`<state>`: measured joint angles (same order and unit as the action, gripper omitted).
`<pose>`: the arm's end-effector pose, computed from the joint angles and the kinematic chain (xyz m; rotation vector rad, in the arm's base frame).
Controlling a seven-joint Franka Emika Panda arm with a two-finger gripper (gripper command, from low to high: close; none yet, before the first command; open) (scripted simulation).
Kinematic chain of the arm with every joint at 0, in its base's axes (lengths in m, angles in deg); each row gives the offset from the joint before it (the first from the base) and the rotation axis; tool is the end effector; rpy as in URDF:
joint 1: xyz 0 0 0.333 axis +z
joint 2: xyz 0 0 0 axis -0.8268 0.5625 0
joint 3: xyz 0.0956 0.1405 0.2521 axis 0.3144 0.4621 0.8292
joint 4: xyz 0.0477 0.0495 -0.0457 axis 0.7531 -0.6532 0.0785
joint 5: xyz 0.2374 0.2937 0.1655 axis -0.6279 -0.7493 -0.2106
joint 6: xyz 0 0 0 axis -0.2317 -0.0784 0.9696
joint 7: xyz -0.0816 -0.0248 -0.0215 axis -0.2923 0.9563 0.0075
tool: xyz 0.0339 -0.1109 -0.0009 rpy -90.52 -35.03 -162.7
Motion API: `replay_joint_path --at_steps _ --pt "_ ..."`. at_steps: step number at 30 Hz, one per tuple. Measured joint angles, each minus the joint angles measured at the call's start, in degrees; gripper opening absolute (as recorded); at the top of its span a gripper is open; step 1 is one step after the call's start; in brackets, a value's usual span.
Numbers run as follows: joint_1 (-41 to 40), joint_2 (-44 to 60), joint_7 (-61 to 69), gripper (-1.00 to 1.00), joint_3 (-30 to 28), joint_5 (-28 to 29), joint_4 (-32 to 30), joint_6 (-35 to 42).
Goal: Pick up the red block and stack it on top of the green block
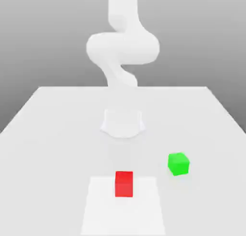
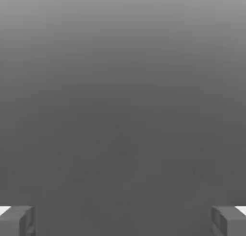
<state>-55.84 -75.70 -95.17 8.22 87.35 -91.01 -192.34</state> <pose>0.4101 0.0009 0.6443 -2.4945 1.0558 -0.9404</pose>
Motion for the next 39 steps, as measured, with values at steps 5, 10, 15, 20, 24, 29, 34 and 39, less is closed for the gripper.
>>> replay_joint_path --at_steps 5,10,15,20,24,29,34,39 --pt "-0.1 10.0 -0.4 0.0 0.3 0.1 -7.6 -6.8" --pt "-0.2 19.9 -0.7 0.0 0.5 0.2 -15.1 -13.6" --pt "-0.2 31.0 -0.9 0.0 0.6 0.1 -23.2 -20.9" --pt "-0.2 42.9 -1.0 0.0 0.6 0.0 -27.7 -29.7" --pt "0.0 51.3 -1.3 0.0 0.3 0.4 -26.8 -36.9" --pt "0.1 53.1 -1.5 -1.0 0.2 0.5 -26.5 -38.4" --pt "-0.1 50.5 -1.4 -1.0 0.4 0.5 -26.9 -36.1" --pt "-0.2 40.5 -0.9 -1.0 0.7 -0.2 -28.4 -27.6"
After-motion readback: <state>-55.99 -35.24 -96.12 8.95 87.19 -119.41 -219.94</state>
